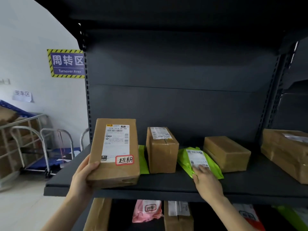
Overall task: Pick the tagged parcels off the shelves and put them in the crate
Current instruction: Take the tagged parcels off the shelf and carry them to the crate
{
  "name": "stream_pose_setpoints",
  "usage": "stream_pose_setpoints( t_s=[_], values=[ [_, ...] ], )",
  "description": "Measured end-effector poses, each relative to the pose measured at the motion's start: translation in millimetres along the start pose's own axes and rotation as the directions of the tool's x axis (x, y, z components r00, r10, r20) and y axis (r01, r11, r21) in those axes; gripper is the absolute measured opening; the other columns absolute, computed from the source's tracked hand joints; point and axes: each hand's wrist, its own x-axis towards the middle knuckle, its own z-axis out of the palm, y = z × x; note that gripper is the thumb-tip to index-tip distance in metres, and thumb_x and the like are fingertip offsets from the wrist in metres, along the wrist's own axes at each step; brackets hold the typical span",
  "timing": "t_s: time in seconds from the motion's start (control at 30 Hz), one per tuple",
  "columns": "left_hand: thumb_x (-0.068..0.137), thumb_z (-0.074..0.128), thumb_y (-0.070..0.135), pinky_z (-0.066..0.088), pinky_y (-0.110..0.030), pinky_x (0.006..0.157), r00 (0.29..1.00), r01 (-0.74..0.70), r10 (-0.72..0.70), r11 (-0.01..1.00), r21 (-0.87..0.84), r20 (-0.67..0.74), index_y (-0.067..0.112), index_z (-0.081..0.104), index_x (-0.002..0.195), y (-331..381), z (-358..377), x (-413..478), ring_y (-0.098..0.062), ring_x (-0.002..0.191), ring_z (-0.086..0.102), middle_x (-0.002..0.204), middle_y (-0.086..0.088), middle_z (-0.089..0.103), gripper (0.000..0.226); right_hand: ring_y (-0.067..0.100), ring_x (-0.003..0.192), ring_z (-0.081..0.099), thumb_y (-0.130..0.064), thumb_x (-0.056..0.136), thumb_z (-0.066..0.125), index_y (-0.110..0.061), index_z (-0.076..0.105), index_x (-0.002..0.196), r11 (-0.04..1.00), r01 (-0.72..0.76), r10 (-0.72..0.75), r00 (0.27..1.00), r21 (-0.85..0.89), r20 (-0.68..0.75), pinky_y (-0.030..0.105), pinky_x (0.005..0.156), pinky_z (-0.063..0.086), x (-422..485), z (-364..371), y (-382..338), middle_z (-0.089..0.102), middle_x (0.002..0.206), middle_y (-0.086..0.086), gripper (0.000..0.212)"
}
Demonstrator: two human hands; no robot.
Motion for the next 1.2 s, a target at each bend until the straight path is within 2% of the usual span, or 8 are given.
stream_pose_setpoints(
  t_s=[0.17,0.27,0.43,0.57,0.67,0.8,1.0,1.2],
  values=[
    [0.086,0.046,0.015,0.055,-0.02,0.052,0.994,-0.027,0.024,0.999,-0.019,-0.111,0.026,0.065,0.112,-5.8,27.3,-29.4,-0.011,0.071,0.07,0.095,0.003,0.074,0.034,0.018,0.139,0.027,-0.04,0.098,0.037,-0.017,0.037,0.142,0.983,0.097,-0.104,0.994,0.155,0.032,0.028,0.11,0.028,2.2,-13.4,15.2,0.032,0.151,0.002,0.049],
    [0.087,0.044,0.016,0.055,-0.021,0.052,0.991,-0.041,0.039,0.999,-0.02,-0.126,0.029,0.068,0.104,-0.7,43.7,-41.0,-0.01,0.069,0.069,0.09,0.006,0.075,0.033,0.019,0.137,0.031,-0.038,0.096,0.044,-0.013,0.045,0.138,0.955,0.124,-0.101,0.99,0.269,-0.095,0.028,0.109,0.028,4.1,-34.0,35.2,0.038,0.148,0.005,0.049],
    [0.087,0.044,0.016,0.057,-0.02,0.058,0.988,-0.101,0.092,0.992,-0.07,-0.124,0.031,0.074,0.091,20.3,76.3,-52.2,-0.008,0.07,0.071,0.087,0.007,0.075,0.033,0.028,0.135,0.035,-0.034,0.092,0.051,-0.01,0.05,0.133,0.979,0.038,0.019,0.961,0.199,-0.276,0.038,0.11,0.033,28.2,-72.8,89.5,0.042,0.145,0.013,0.047],
    [0.078,0.054,0.022,0.055,-0.027,0.059,0.992,-0.102,0.096,0.991,-0.085,-0.076,0.027,0.07,0.097,30.6,111.1,-53.7,-0.009,0.07,0.07,0.089,0.006,0.075,0.025,0.037,0.14,0.018,-0.063,0.087,0.041,-0.029,0.029,0.144,0.976,-0.212,0.215,0.975,0.054,-0.052,0.045,0.113,0.024,48.1,-88.0,126.0,0.018,0.154,0.017,0.068],
    [0.066,0.06,0.03,0.052,-0.031,0.065,0.995,-0.098,0.098,0.993,-0.06,0.002,0.03,0.072,0.098,26.4,152.6,-50.9,-0.011,0.075,0.071,0.094,0.004,0.075,0.034,0.042,0.135,0.023,-0.069,0.083,0.041,-0.035,0.026,0.144,0.93,-0.297,0.274,0.953,0.217,0.129,0.046,0.105,0.036,49.4,-85.8,131.8,0.007,0.155,0.014,0.072],
    [0.059,0.066,0.032,0.051,-0.03,0.062,0.998,-0.016,0.02,0.997,-0.072,0.067,0.03,0.067,0.108,0.7,198.7,-46.3,-0.013,0.079,0.071,0.096,0.003,0.075,0.049,0.041,0.121,0.033,-0.063,0.08,0.053,-0.031,0.036,0.14,0.922,-0.295,0.301,0.954,0.252,0.016,0.041,0.088,0.047,34.0,-85.8,132.2,0.023,0.142,0.016,0.07],
    [0.059,0.068,0.04,0.051,-0.031,0.07,0.98,0.117,-0.112,0.993,-0.023,0.168,0.038,0.066,0.11,-34.3,248.3,-39.2,-0.016,0.093,0.069,0.108,0.003,0.072,0.051,0.039,0.119,0.033,-0.06,0.076,0.06,-0.027,0.048,0.132,0.911,-0.306,0.343,0.934,0.277,-0.098,0.041,0.092,0.043,-5.4,-94.4,153.0,0.032,0.133,0.014,0.065],
    [0.065,0.065,0.041,0.048,-0.036,0.07,0.966,0.214,-0.21,0.977,-0.012,0.152,0.036,0.062,0.115,-64.0,278.0,-29.4,-0.027,0.104,0.06,0.111,-0.003,0.069,0.05,0.038,0.122,0.037,-0.071,0.078,0.047,-0.03,0.047,0.132,0.732,-0.453,0.505,0.862,0.509,0.041,0.037,0.091,0.039,-27.5,-119.8,183.3,0.037,0.134,0.015,0.067]
  ],
)
